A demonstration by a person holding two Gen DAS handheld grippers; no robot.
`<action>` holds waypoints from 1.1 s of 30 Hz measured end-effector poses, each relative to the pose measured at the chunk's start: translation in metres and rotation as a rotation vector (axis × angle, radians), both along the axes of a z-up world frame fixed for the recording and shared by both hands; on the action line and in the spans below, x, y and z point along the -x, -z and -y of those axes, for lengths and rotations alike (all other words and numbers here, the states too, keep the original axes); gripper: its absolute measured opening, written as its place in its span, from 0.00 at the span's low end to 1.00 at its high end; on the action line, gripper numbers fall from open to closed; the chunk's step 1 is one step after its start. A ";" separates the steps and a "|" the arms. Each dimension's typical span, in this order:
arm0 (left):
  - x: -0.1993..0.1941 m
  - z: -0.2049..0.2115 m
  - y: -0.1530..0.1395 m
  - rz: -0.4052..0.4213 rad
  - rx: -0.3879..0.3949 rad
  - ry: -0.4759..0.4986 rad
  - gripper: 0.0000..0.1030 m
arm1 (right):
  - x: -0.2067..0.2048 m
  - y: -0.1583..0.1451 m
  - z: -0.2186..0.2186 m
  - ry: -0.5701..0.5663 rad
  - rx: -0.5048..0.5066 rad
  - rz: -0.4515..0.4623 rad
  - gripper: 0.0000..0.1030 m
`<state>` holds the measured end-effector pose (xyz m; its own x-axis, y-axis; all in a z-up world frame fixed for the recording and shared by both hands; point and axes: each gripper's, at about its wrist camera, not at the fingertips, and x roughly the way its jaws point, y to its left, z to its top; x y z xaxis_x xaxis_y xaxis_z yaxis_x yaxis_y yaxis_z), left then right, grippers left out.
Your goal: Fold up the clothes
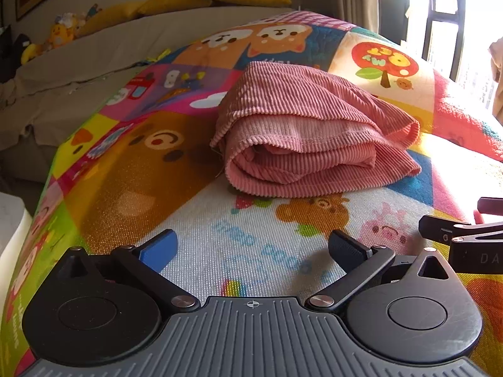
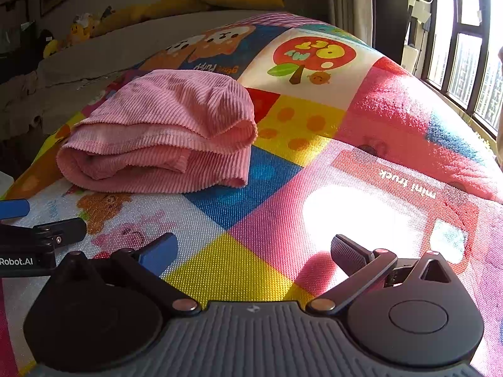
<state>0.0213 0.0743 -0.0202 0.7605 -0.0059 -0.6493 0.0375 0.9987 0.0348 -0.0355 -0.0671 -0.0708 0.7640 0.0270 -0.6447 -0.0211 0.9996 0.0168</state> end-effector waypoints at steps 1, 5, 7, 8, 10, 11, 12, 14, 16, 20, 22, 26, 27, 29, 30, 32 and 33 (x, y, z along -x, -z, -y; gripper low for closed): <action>0.000 0.000 0.000 -0.001 0.003 0.000 1.00 | 0.000 0.000 0.000 0.000 -0.001 0.000 1.00; 0.000 -0.002 0.000 -0.004 0.013 0.001 1.00 | 0.000 0.000 0.000 0.000 -0.001 0.000 1.00; 0.000 -0.002 0.000 -0.004 0.016 0.001 1.00 | 0.000 0.000 -0.001 0.000 -0.001 0.000 1.00; -0.001 -0.002 0.001 -0.004 0.015 0.001 1.00 | 0.000 0.000 -0.001 0.000 -0.001 0.000 1.00; -0.001 -0.002 0.001 -0.004 0.015 0.002 1.00 | 0.000 0.000 0.000 0.000 -0.001 0.000 1.00; -0.001 -0.002 0.001 -0.004 0.015 0.002 1.00 | 0.000 0.000 0.000 0.000 -0.001 0.000 1.00; -0.001 -0.003 0.001 -0.004 0.016 0.002 1.00 | 0.000 0.000 0.001 0.000 -0.001 0.000 1.00; -0.001 -0.002 0.001 -0.004 0.016 0.001 1.00 | 0.000 0.000 0.001 0.000 -0.002 -0.001 1.00; -0.001 -0.002 0.001 -0.004 0.016 0.001 1.00 | 0.000 0.000 0.001 0.000 -0.001 0.000 1.00; -0.001 -0.002 0.001 -0.004 0.016 0.001 1.00 | 0.000 0.000 0.000 0.001 -0.001 0.000 1.00; -0.001 -0.002 0.001 -0.004 0.016 0.001 1.00 | 0.000 0.000 0.000 0.002 -0.001 0.000 1.00; 0.000 -0.002 0.001 -0.004 0.016 0.001 1.00 | 0.000 0.000 0.000 0.002 -0.001 0.000 1.00; -0.001 -0.002 0.001 -0.004 0.016 0.001 1.00 | 0.000 0.000 0.000 0.001 -0.001 0.000 1.00; -0.001 -0.002 0.001 -0.004 0.016 0.001 1.00 | 0.000 0.000 0.000 0.001 -0.001 0.000 1.00; -0.001 -0.002 0.001 -0.004 0.016 0.001 1.00 | 0.000 0.000 0.000 0.001 -0.001 0.000 1.00; -0.001 -0.002 0.001 -0.004 0.016 0.001 1.00 | 0.000 0.000 0.000 0.001 -0.001 0.000 1.00; -0.001 -0.002 0.001 -0.004 0.016 0.001 1.00 | 0.000 0.000 0.000 0.001 -0.001 0.000 1.00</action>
